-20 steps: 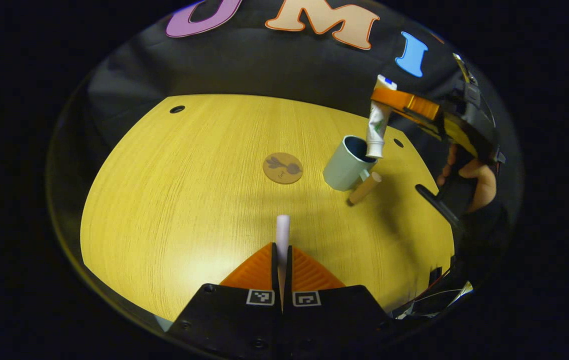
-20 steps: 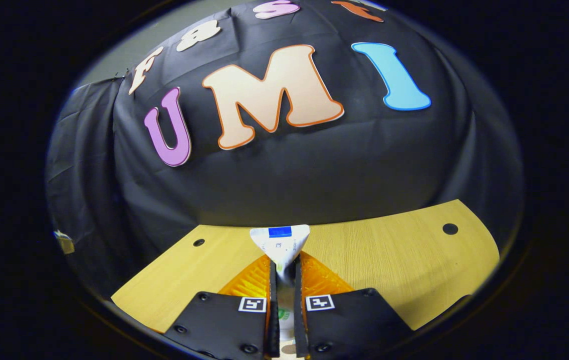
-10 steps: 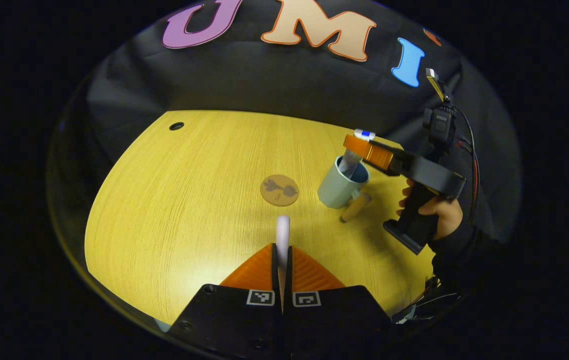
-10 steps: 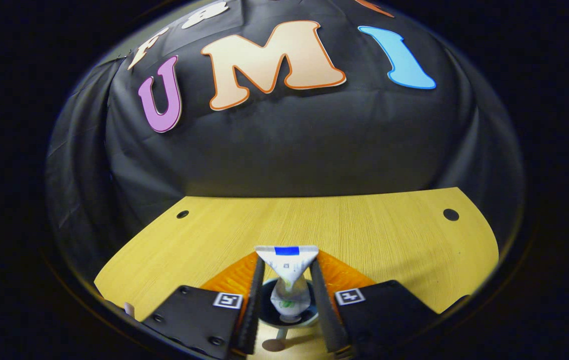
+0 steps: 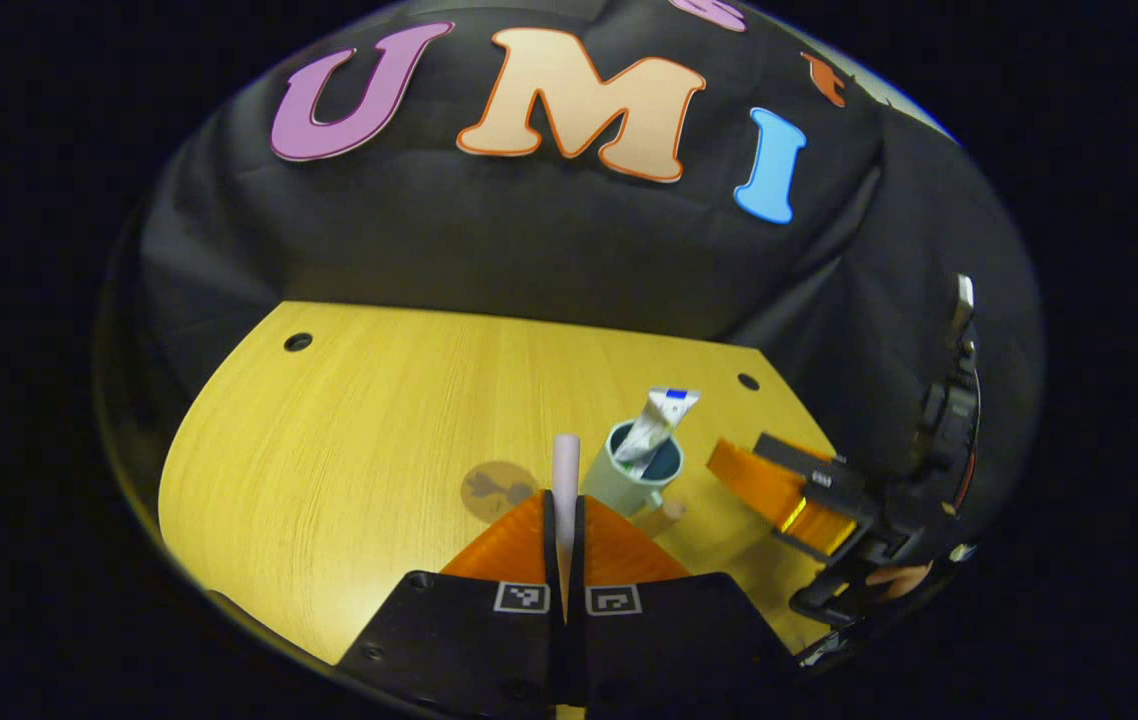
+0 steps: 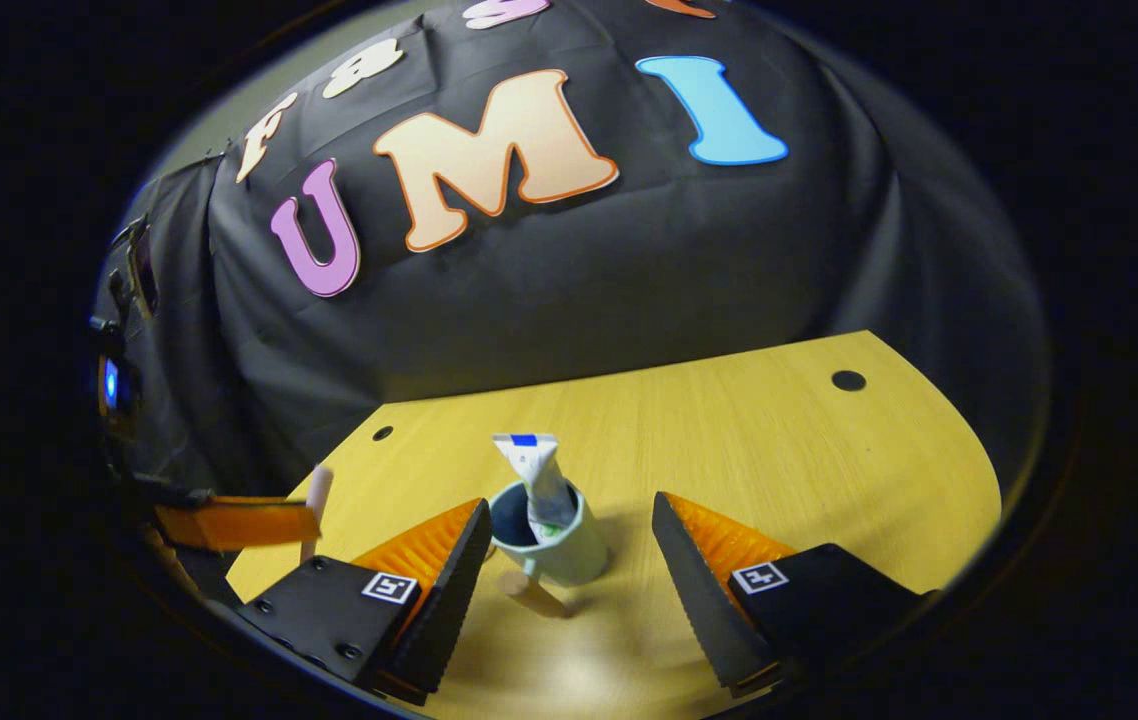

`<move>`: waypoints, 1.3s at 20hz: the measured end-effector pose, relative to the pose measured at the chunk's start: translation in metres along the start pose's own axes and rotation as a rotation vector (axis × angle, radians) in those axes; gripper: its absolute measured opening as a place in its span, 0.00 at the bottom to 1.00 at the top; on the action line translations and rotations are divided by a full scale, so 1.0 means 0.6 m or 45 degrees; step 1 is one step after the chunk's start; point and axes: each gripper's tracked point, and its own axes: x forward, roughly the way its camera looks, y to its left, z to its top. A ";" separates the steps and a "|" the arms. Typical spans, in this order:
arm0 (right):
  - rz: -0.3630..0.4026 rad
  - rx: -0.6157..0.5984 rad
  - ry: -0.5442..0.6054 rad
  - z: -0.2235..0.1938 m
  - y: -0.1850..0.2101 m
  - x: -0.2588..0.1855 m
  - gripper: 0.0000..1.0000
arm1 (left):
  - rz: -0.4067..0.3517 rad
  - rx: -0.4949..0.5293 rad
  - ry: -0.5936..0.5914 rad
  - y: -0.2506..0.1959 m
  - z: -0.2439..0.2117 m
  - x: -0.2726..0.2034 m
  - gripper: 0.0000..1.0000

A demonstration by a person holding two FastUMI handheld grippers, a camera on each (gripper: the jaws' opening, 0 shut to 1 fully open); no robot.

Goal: Put the toothbrush and toothpaste on the desktop into the cup, then pick up the cup and place it on the coaster on the desktop.

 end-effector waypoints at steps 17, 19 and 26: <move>-0.203 0.062 0.116 -0.075 -0.146 -0.137 0.98 | -0.085 -0.113 -0.444 -0.079 0.152 0.174 0.00; -0.218 0.077 0.115 -0.072 -0.149 -0.140 0.98 | -0.067 -0.126 -0.442 -0.074 0.145 0.188 0.00; -0.189 0.077 0.115 -0.059 -0.146 -0.135 0.98 | -0.027 -0.140 -0.437 -0.071 0.102 0.196 0.00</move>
